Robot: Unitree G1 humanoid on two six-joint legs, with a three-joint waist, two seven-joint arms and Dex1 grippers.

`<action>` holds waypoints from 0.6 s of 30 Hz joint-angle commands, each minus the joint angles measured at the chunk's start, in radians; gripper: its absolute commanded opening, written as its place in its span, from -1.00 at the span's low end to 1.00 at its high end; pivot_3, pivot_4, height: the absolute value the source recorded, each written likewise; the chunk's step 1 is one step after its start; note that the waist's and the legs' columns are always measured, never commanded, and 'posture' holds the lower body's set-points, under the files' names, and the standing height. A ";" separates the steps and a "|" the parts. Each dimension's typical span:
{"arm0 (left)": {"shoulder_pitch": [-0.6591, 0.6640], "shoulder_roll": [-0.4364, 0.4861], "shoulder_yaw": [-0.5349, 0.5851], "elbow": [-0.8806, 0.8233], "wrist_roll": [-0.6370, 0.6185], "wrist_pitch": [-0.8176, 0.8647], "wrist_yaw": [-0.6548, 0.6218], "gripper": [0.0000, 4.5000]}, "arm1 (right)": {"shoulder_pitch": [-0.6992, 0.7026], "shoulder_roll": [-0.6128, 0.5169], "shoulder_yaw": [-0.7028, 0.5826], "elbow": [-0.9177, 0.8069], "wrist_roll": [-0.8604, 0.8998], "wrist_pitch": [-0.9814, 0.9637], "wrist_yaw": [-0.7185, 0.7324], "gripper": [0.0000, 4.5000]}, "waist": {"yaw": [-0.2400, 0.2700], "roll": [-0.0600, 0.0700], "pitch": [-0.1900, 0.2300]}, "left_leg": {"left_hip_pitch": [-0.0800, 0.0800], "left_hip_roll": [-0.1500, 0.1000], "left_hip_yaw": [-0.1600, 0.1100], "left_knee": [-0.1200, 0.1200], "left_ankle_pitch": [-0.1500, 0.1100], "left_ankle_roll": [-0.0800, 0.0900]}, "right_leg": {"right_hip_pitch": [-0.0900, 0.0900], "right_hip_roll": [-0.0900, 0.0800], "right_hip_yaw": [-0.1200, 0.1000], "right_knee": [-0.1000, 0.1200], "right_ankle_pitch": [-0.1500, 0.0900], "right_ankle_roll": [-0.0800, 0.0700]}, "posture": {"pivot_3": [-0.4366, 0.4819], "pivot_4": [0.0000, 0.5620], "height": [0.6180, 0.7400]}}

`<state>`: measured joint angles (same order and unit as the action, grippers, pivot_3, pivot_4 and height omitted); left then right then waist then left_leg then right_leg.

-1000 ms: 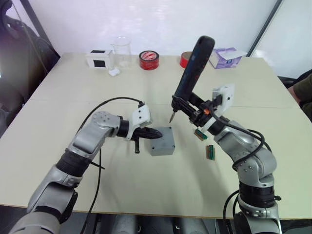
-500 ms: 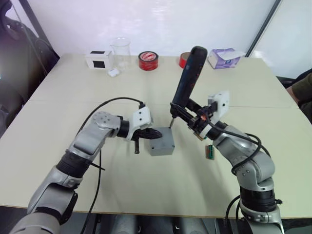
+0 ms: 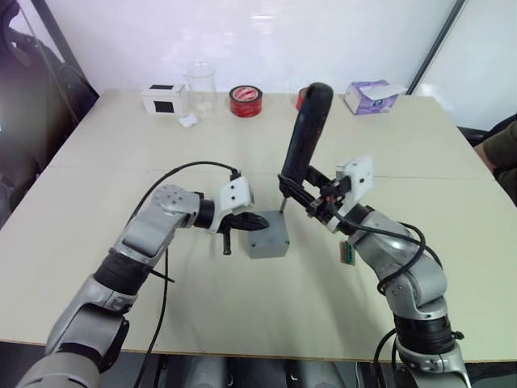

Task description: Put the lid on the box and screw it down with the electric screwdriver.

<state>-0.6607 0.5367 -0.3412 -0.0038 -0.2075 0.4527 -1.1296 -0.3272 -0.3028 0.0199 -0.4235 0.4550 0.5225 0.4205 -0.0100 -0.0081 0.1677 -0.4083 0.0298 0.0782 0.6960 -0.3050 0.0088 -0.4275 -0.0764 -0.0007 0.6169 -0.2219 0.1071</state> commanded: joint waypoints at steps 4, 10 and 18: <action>0.024 -0.002 -0.015 -0.008 0.010 0.010 -0.004 -1.00 | 0.019 0.004 0.023 0.026 -0.012 0.036 -0.014 -0.23 | 0.000 -0.001 -0.002 | 0.001 0.000 0.000 0.000 0.000 0.000 | 0.001 0.000 0.000 0.000 0.000 0.000 | -0.05 -0.47 1.00; 0.031 -0.005 -0.018 -0.020 0.011 0.018 0.001 -1.00 | 0.019 0.029 0.041 0.043 -0.007 0.061 -0.027 -0.23 | -0.001 0.000 -0.007 | 0.001 0.000 0.000 0.000 0.000 0.000 | 0.001 0.000 0.000 0.000 0.000 0.000 | -0.05 -0.47 1.00; 0.030 -0.014 -0.015 -0.020 0.013 0.025 0.008 -1.00 | -0.019 0.050 0.029 0.093 -0.023 0.077 -0.057 -0.23 | -0.002 -0.001 -0.008 | 0.003 0.001 0.000 0.000 0.000 0.000 | 0.002 0.000 0.000 0.002 -0.002 -0.003 | -0.05 -0.47 1.00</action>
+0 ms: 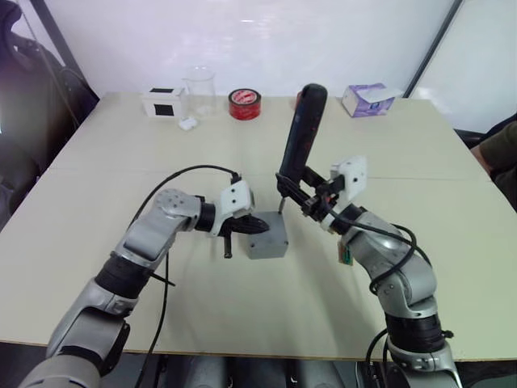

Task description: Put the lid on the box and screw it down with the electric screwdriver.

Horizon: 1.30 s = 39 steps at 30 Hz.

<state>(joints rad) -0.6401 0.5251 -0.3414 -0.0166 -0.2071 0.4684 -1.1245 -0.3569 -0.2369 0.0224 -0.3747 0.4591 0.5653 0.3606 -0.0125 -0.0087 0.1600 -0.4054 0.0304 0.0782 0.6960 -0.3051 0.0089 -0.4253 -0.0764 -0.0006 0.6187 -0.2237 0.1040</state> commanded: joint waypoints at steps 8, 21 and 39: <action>0.014 0.001 -0.010 0.000 0.015 0.006 0.002 -1.00 | 0.046 -0.066 0.092 0.037 -0.078 -0.002 0.057 -0.23 | 0.000 0.000 -0.001 | 0.001 0.000 0.000 0.000 0.000 0.000 | 0.001 0.000 0.000 0.000 0.000 0.000 | -0.05 -0.47 1.00; 0.014 0.001 -0.014 0.009 0.025 -0.003 -0.001 -1.00 | 0.086 -0.056 0.110 0.041 -0.078 0.047 0.066 -0.23 | 0.000 -0.004 -0.012 | 0.002 0.001 -0.001 0.000 0.000 0.000 | 0.002 0.000 0.000 0.000 0.000 -0.001 | -0.05 -0.47 1.00; 0.023 -0.009 -0.012 0.003 0.030 0.001 0.001 -1.00 | 0.036 -0.066 0.062 -0.005 -0.047 0.104 0.052 -0.23 | 0.000 -0.004 -0.015 | 0.003 0.001 -0.002 -0.001 0.000 0.000 | 0.002 0.000 0.000 0.000 -0.001 -0.001 | -0.05 -0.47 1.00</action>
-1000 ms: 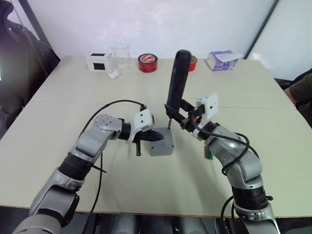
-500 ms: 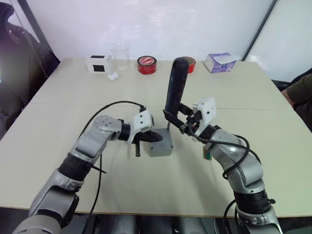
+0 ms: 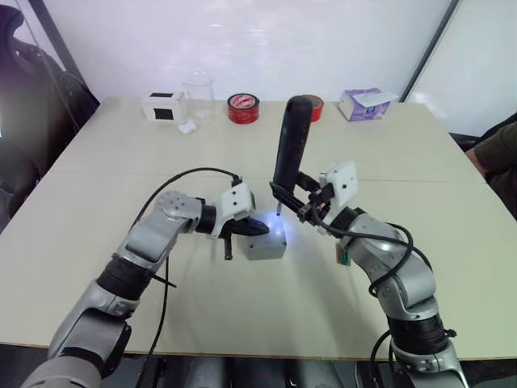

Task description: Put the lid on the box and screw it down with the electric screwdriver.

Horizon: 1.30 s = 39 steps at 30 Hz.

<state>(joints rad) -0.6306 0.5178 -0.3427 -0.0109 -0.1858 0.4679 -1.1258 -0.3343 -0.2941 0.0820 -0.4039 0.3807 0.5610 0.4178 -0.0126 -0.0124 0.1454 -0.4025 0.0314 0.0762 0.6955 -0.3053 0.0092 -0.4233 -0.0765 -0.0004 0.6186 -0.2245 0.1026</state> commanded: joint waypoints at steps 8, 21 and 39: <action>0.037 -0.024 0.037 -0.015 -0.067 0.092 0.013 -1.00 | -0.211 -0.007 -0.305 -0.109 0.322 0.383 -0.140 -0.23 | 0.003 0.002 0.002 | -0.003 0.000 -0.001 0.000 0.000 0.000 | -0.002 -0.002 0.000 0.000 0.000 0.000 | -0.05 -0.47 1.00; 0.036 -0.112 0.275 -0.141 -0.327 0.235 0.119 -1.00 | -0.298 -0.412 -0.711 -0.013 0.778 0.884 -0.369 -0.23 | 0.007 0.007 0.009 | -0.007 0.000 0.001 -0.003 -0.002 0.003 | -0.006 -0.006 0.000 -0.005 0.000 0.001 | -0.05 -0.47 1.00; 0.031 0.011 0.004 -0.294 -0.212 0.108 -0.019 -1.00 | -0.108 -1.041 -0.223 0.568 0.934 1.053 -0.112 -0.23 | 0.000 0.009 0.016 | -0.006 -0.003 0.003 -0.007 -0.002 0.004 | -0.009 -0.002 0.006 -0.007 -0.001 0.000 | -0.05 -0.47 1.00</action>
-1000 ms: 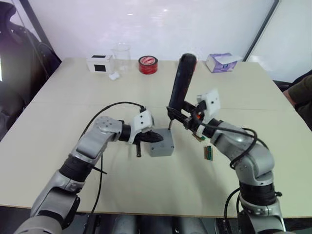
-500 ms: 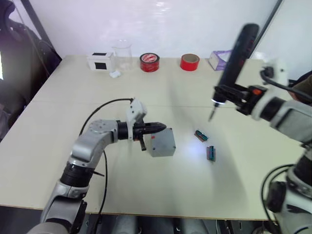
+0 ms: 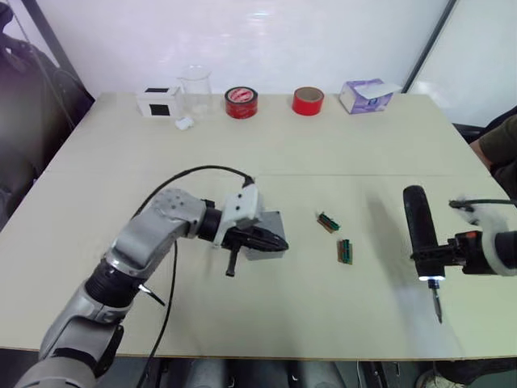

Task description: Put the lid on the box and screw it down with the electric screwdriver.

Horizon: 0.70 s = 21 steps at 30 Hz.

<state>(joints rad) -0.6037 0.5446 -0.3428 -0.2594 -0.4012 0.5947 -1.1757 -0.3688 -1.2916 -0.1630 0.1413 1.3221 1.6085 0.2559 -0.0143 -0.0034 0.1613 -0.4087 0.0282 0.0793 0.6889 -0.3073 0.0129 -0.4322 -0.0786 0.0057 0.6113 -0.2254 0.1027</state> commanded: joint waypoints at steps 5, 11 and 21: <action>0.028 -0.047 0.009 -0.073 -0.008 0.006 0.082 -1.00 | -0.174 -0.010 0.147 0.073 -0.103 0.006 0.096 -0.23 | 0.004 -0.001 0.001 | -0.001 0.000 0.001 0.000 0.000 0.000 | -0.001 0.000 0.001 0.000 0.000 0.000 | -0.05 -0.47 1.00; 0.069 -0.014 0.016 -0.067 0.006 -0.005 0.089 -1.00 | -0.228 0.043 0.211 0.109 -0.243 0.006 0.161 -0.01 | 0.004 -0.001 0.001 | -0.001 0.000 0.001 0.000 0.000 0.000 | -0.001 0.000 0.001 0.000 0.000 0.000 | -0.05 -0.47 1.00; 0.085 0.068 0.134 0.000 -0.003 -0.008 0.127 -1.00 | -0.225 0.061 0.176 0.065 -0.406 -0.002 0.258 1.00 | 0.004 -0.001 0.001 | -0.001 0.000 0.001 0.000 0.000 0.000 | -0.001 -0.001 0.001 0.000 0.000 0.000 | -0.05 -0.47 1.00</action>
<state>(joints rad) -0.5165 0.5938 -0.2700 -0.2525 -0.3960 0.5996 -1.0628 -0.5811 -1.2240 0.0685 0.2362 0.9420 1.6072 0.4860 -0.0107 -0.0043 0.1625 -0.4097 0.0278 0.0809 0.6890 -0.3073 0.0128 -0.4335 -0.0791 0.0067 0.6118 -0.2252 0.1032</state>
